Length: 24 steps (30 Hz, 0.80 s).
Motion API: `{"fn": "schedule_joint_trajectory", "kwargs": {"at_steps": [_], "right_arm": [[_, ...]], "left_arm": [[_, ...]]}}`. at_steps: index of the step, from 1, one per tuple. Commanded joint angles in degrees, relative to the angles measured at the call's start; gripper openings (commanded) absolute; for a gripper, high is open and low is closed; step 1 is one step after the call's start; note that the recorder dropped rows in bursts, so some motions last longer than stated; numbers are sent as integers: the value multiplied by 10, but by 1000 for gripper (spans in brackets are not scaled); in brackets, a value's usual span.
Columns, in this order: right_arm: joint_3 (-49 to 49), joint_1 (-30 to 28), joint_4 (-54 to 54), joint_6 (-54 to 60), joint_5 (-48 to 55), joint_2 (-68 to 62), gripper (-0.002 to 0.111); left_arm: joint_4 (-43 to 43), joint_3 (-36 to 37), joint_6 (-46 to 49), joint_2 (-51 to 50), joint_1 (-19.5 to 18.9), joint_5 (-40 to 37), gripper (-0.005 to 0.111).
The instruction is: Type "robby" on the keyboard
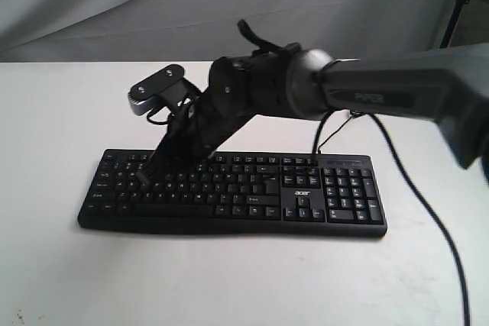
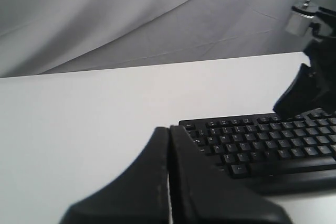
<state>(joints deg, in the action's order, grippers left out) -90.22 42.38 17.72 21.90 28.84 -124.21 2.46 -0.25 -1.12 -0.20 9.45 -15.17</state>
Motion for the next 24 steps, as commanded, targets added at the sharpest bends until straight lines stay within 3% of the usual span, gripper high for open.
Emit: {"fn": "schedule_joint_trajectory", "kwargs": {"at_steps": [1, 24], "right_arm": [[83, -26, -5, -9, -33, 48, 0], [105, -49, -13, -9, -63, 39, 0]], "left_arm": [[3, 2, -2, 2, 4, 4, 0], [3, 2, -2, 2, 4, 4, 0]]}}
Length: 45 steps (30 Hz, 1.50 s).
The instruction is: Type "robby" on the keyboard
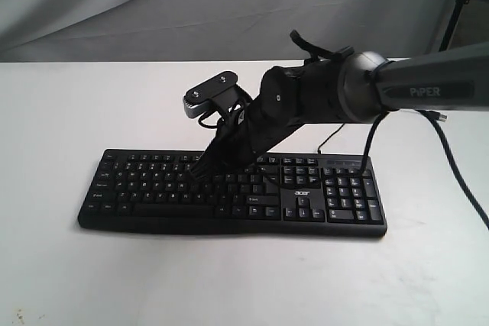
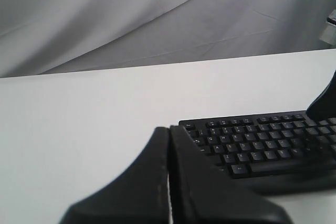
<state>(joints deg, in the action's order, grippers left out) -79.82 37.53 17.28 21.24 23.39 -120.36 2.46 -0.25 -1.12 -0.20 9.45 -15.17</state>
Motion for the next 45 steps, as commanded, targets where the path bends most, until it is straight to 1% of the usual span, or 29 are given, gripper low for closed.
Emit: {"fn": "schedule_joint_trajectory", "kwargs": {"at_steps": [1, 31, 38, 41, 42, 45], "right_arm": [[1, 0, -8, -2, -9, 0, 0], [1, 10, -17, -2, -32, -38, 0], [0, 11, -31, -3, -22, -10, 0], [-16, 28, -31, -3, 4, 15, 0], [-36, 41, -31, -3, 26, 12, 0], [-72, 66, -31, -3, 43, -11, 0]], "left_arm": [[3, 2, -2, 2, 4, 4, 0], [3, 2, -2, 2, 4, 4, 0], [3, 2, -2, 2, 4, 4, 0], [3, 2, -2, 2, 4, 4, 0], [3, 2, -2, 2, 4, 4, 0], [3, 2, -2, 2, 4, 4, 0]]}}
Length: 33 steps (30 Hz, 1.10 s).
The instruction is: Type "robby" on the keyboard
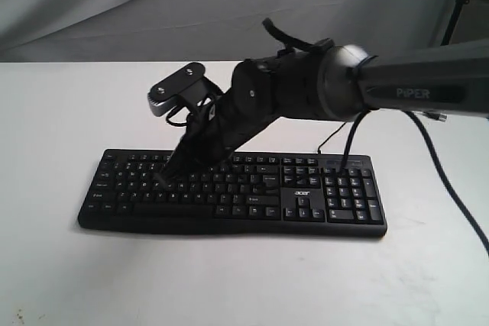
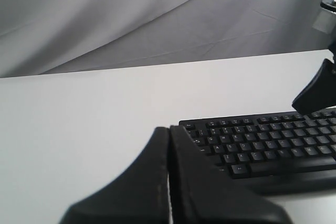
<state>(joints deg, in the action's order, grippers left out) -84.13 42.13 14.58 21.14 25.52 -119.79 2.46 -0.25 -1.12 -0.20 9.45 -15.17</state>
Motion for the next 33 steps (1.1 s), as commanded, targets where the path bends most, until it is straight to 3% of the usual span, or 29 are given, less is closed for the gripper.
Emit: {"fn": "schedule_joint_trajectory", "kwargs": {"at_steps": [1, 33], "right_arm": [[-33, 25, 2, -2, 23, -25, 0], [-33, 39, 2, -2, -8, -70, 0]], "left_arm": [[3, 2, -2, 2, 4, 4, 0], [3, 2, -2, 2, 4, 4, 0]]}}
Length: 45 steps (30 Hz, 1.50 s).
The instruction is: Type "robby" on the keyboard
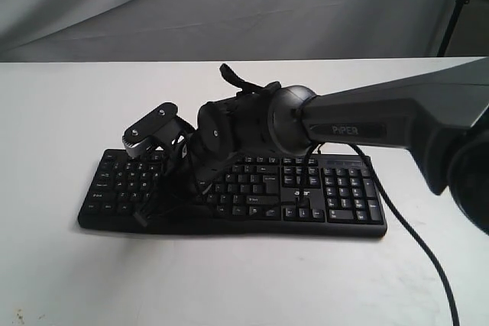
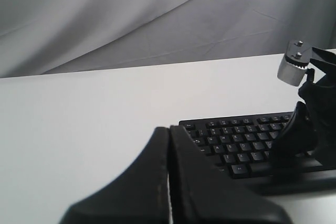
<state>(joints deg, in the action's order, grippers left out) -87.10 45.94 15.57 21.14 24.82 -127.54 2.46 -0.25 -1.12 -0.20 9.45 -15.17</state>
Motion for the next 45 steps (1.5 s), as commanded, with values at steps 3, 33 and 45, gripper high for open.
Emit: {"fn": "schedule_joint_trajectory", "kwargs": {"at_steps": [3, 33, 45], "right_arm": [[-3, 1, -12, -2, -2, 18, 0], [-76, -42, -25, -3, 52, -8, 0], [-76, -42, -15, -2, 27, -22, 0]], "left_arm": [[3, 2, -2, 2, 4, 4, 0], [3, 2, -2, 2, 4, 4, 0], [3, 2, -2, 2, 4, 4, 0]]}}
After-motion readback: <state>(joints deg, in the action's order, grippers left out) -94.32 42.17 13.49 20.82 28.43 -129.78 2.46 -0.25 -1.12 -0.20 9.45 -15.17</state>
